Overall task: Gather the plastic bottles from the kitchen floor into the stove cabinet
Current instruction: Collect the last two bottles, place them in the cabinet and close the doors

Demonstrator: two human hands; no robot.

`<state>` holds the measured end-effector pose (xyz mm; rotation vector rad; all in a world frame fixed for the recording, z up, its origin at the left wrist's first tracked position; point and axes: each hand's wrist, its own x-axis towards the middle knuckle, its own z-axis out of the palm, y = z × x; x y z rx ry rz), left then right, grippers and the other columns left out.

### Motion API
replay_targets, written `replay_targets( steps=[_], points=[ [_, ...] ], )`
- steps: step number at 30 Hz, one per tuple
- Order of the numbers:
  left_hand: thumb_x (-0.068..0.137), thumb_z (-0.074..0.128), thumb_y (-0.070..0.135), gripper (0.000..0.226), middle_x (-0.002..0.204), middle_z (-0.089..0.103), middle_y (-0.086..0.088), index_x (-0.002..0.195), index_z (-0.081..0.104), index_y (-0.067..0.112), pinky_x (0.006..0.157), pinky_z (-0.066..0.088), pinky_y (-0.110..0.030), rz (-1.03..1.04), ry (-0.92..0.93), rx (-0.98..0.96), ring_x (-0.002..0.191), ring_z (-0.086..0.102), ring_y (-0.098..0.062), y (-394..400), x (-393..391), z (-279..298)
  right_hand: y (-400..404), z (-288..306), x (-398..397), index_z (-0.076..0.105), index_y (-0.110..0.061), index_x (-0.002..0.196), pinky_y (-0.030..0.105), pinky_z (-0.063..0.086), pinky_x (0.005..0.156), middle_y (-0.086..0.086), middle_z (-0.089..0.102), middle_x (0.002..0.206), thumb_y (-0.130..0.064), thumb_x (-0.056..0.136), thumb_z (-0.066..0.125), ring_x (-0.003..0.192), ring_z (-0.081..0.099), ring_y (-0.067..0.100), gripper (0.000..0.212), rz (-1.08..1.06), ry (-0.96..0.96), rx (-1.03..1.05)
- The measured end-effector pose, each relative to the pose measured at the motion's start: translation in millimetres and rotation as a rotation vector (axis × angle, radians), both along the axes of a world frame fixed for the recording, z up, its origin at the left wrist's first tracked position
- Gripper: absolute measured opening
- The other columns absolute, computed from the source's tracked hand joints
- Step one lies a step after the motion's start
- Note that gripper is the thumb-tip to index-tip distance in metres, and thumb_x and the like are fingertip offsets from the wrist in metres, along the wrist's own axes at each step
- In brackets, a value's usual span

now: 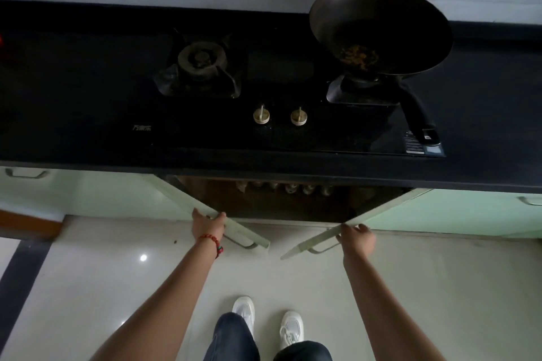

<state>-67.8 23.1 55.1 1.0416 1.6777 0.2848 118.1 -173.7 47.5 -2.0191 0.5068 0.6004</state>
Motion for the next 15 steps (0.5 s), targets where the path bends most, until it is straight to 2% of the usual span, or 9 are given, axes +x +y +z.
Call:
replay_targets(
  steps=[2,3,4,6,8,10,12,13,15],
  points=[
    [0.083,0.061,0.002,0.076,0.141,0.039,-0.028,0.145,0.017,0.008,0.093,0.05,-0.044,0.084,-0.128,-0.077,0.112,0.057,-0.042,8.5,5.8,-1.2,9.7,1.0,3.0,0.055,-0.003,0.07,0.035,0.053,0.068,0.015,0.061,0.071,0.005,0.075,0.056,0.074,0.06,0.029,0.009,-0.041,0.01,0.072],
    [0.083,0.06,-0.001,0.076,0.14,0.04,-0.029,0.145,0.017,0.009,0.093,0.049,-0.043,0.106,-0.182,-0.112,0.112,0.057,-0.041,12.6,8.4,-2.1,15.0,3.3,4.2,0.057,-0.002,0.076,0.031,0.05,0.065,0.017,0.061,0.076,0.006,0.075,0.055,0.076,0.059,0.028,0.008,-0.066,0.026,0.126],
    [0.083,0.059,-0.003,0.076,0.14,0.04,-0.029,0.145,0.016,0.01,0.094,0.048,-0.042,0.122,-0.229,-0.142,0.112,0.057,-0.04,15.9,11.5,-1.9,20.4,4.1,6.4,0.06,0.0,0.091,0.029,0.049,0.068,0.018,0.062,0.087,0.008,0.076,0.055,0.081,0.06,0.028,0.017,-0.098,0.049,0.194],
    [0.083,0.054,-0.01,0.077,0.141,0.037,-0.032,0.146,0.013,0.01,0.097,0.047,-0.041,0.188,-0.342,-0.175,0.117,0.054,-0.041,22.4,20.0,-0.3,32.6,6.9,12.2,0.047,0.004,0.126,0.031,0.05,0.086,0.02,0.057,0.117,0.012,0.081,0.051,0.096,0.06,0.029,0.046,-0.167,0.106,0.358],
    [0.082,0.049,-0.016,0.079,0.143,0.028,-0.036,0.146,0.01,0.008,0.099,0.045,-0.044,0.256,-0.463,-0.179,0.128,0.043,-0.042,26.9,32.1,2.2,45.5,12.6,19.2,0.038,0.004,0.134,0.037,0.049,0.095,0.022,0.05,0.131,0.013,0.084,0.046,0.105,0.058,0.03,0.052,-0.191,0.108,0.445],
    [0.081,0.048,-0.017,0.08,0.146,0.025,-0.034,0.146,0.008,0.008,0.1,0.044,-0.045,0.251,-0.526,-0.156,0.132,0.037,-0.04,32.2,46.3,6.4,58.5,16.8,27.7,0.049,0.005,0.125,0.036,0.051,0.093,0.019,0.054,0.118,0.014,0.084,0.044,0.107,0.056,0.027,0.042,-0.178,0.093,0.467],
    [0.08,0.049,-0.017,0.077,0.144,0.031,-0.029,0.145,0.016,0.009,0.1,0.044,-0.043,0.23,-0.54,-0.133,0.129,0.042,-0.037,38.1,58.0,10.0,69.4,20.7,35.1,0.059,0.0,0.091,0.032,0.054,0.088,0.012,0.055,0.087,0.015,0.083,0.046,0.092,0.053,0.023,0.021,-0.173,0.104,0.449],
    [0.08,0.049,-0.017,0.073,0.143,0.035,-0.028,0.143,0.023,0.009,0.099,0.045,-0.042,0.232,-0.539,-0.121,0.128,0.043,-0.037,40.4,61.9,11.8,72.9,21.2,37.8,0.057,-0.001,0.084,0.033,0.054,0.09,0.009,0.054,0.078,0.014,0.082,0.047,0.087,0.053,0.021,0.018,-0.185,0.117,0.451],
    [0.08,0.047,-0.018,0.069,0.141,0.038,-0.028,0.14,0.029,0.01,0.098,0.046,-0.042,0.259,-0.548,-0.118,0.128,0.044,-0.037,41.6,64.3,13.3,74.8,21.1,39.3,0.058,0.002,0.1,0.035,0.051,0.092,0.009,0.057,0.079,0.013,0.082,0.048,0.083,0.055,0.018,0.023,-0.194,0.132,0.468]
  ],
)
